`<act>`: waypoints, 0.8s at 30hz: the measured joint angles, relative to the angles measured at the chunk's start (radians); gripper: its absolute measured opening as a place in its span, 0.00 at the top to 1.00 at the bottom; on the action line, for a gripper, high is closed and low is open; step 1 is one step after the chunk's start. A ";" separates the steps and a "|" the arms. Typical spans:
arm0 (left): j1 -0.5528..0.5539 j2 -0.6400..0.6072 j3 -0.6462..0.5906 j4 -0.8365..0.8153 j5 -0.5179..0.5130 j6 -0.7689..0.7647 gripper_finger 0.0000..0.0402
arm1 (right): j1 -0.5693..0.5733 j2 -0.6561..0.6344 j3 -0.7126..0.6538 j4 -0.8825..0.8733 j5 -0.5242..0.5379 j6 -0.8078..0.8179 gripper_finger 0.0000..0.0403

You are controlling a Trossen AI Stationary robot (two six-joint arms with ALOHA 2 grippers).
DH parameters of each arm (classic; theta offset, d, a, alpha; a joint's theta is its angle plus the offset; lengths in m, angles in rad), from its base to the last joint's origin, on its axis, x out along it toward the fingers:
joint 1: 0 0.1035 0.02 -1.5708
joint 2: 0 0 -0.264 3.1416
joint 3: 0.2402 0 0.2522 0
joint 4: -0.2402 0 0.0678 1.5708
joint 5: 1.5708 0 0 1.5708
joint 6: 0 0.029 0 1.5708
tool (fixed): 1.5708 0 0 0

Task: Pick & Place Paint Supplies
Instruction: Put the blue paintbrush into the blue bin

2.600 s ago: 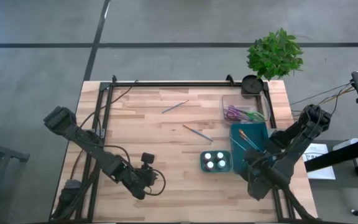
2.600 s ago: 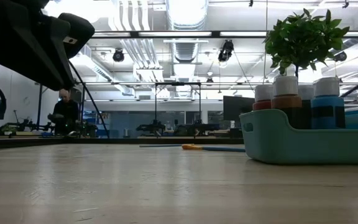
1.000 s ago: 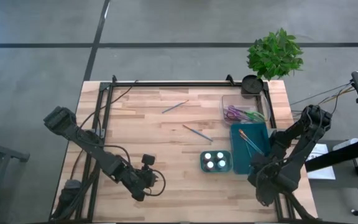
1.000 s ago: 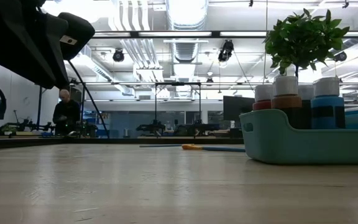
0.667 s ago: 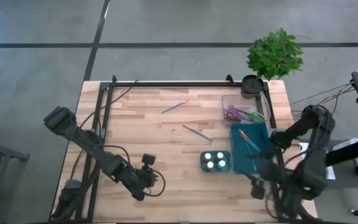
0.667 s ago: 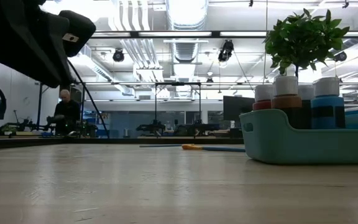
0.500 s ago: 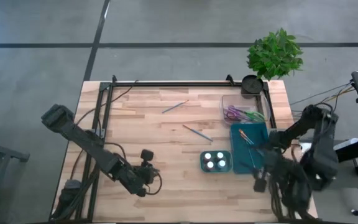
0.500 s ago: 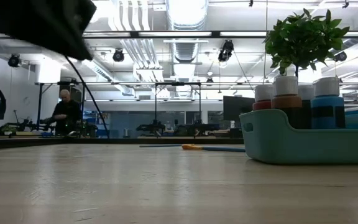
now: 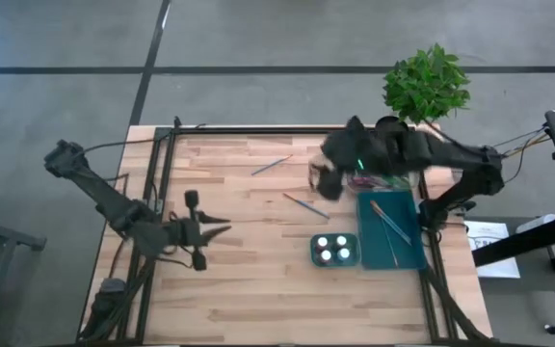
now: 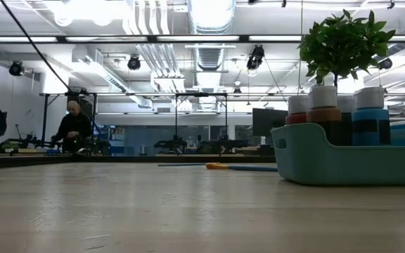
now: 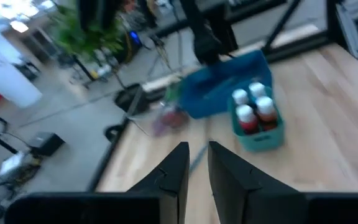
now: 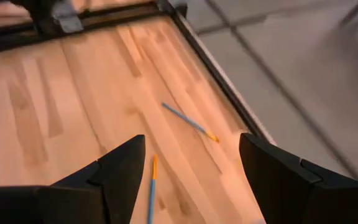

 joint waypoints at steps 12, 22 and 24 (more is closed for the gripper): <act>0.169 -0.205 -0.170 0.379 -0.110 0.282 0.83 | -0.168 0.295 0.035 0.101 -0.224 -0.265 0.36; 0.311 -0.367 -0.207 0.294 -0.068 0.281 0.83 | -0.421 0.505 0.213 0.029 -0.477 -0.439 0.36; 0.317 -0.388 -0.220 0.293 -0.068 0.334 0.83 | -0.466 0.555 0.262 -0.042 -0.545 -0.515 0.36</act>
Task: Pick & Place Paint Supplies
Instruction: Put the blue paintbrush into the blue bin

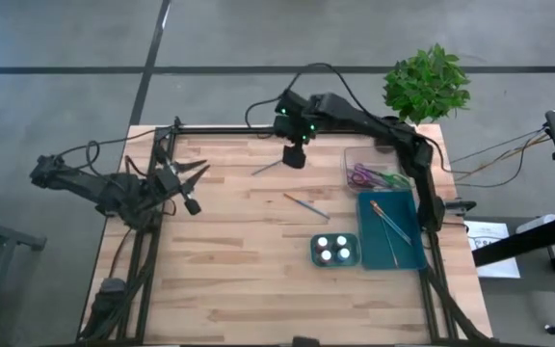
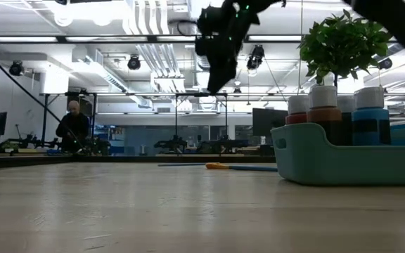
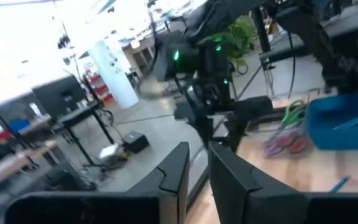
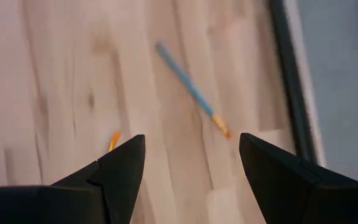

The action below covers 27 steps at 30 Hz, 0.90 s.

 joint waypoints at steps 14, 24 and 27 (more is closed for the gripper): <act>0.011 -0.124 -0.034 -0.039 -0.027 0.146 0.83 | 0.003 0.142 0.017 -0.075 -0.107 0.154 0.36; 0.014 -0.135 -0.034 -0.179 -0.124 0.112 0.83 | 0.152 0.101 -0.240 0.147 0.161 0.355 0.36; 0.014 -0.136 -0.034 -0.178 -0.125 0.112 0.83 | 0.169 0.099 -0.287 0.222 0.179 0.381 0.36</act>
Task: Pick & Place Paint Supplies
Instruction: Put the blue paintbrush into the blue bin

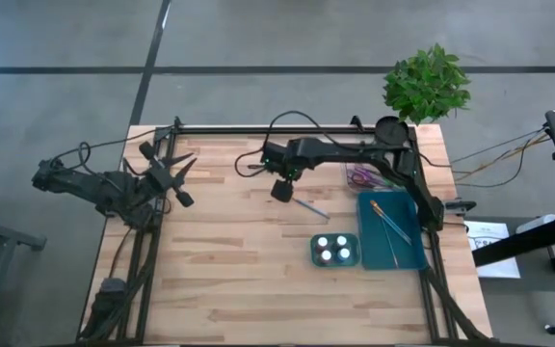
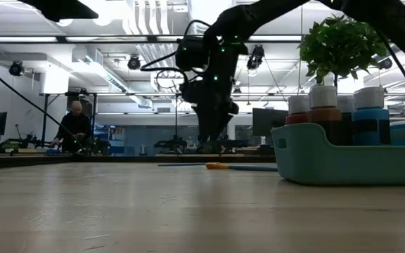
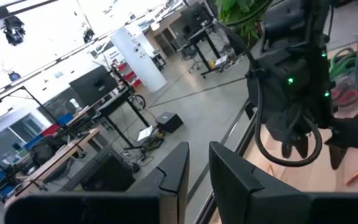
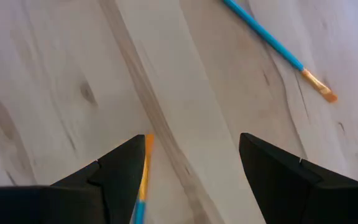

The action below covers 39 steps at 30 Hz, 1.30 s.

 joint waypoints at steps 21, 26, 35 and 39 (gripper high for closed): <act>0.001 0.000 0.000 -0.040 0.000 -0.027 0.83 | 0.015 -0.002 -0.106 0.081 -0.041 0.061 0.36; 0.001 0.000 0.000 -0.040 0.000 -0.030 0.83 | 0.015 -0.002 -0.145 0.127 -0.069 0.068 0.36; 0.001 0.000 0.000 -0.040 0.000 -0.030 0.83 | 0.014 -0.002 -0.182 0.174 -0.062 0.062 0.36; 0.001 0.000 0.000 -0.040 0.001 -0.029 0.83 | 0.014 -0.002 -0.217 0.190 -0.081 0.068 0.36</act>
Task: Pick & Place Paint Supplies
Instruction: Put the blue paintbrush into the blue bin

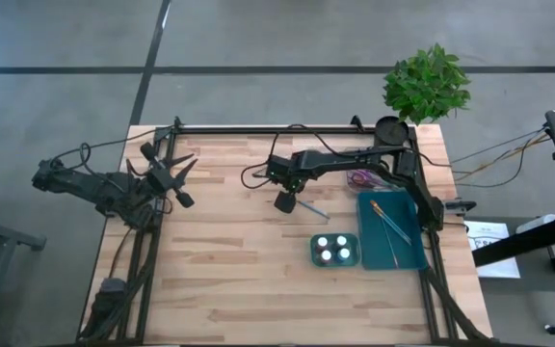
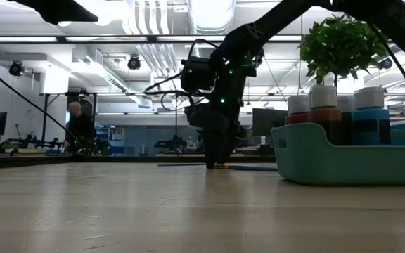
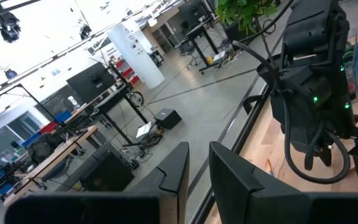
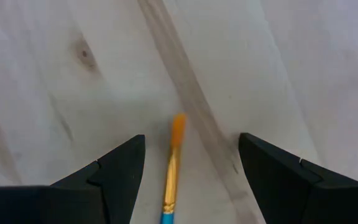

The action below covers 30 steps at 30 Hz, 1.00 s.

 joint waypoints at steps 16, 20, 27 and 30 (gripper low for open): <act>0.000 0.000 0.000 0.000 0.000 -0.004 0.83 | -0.026 0.049 -0.007 0.067 -0.104 -0.106 0.94; 0.000 0.000 0.000 0.000 0.001 -0.005 0.83 | -0.024 0.001 -0.013 0.085 -0.101 -0.116 0.98; 0.000 0.000 0.000 -0.001 0.003 -0.005 0.83 | 0.012 -0.185 -0.010 0.103 -0.018 -0.136 0.98; 0.000 0.000 0.000 -0.001 0.003 -0.005 0.83 | 0.036 -0.254 -0.015 0.084 0.068 -0.142 0.98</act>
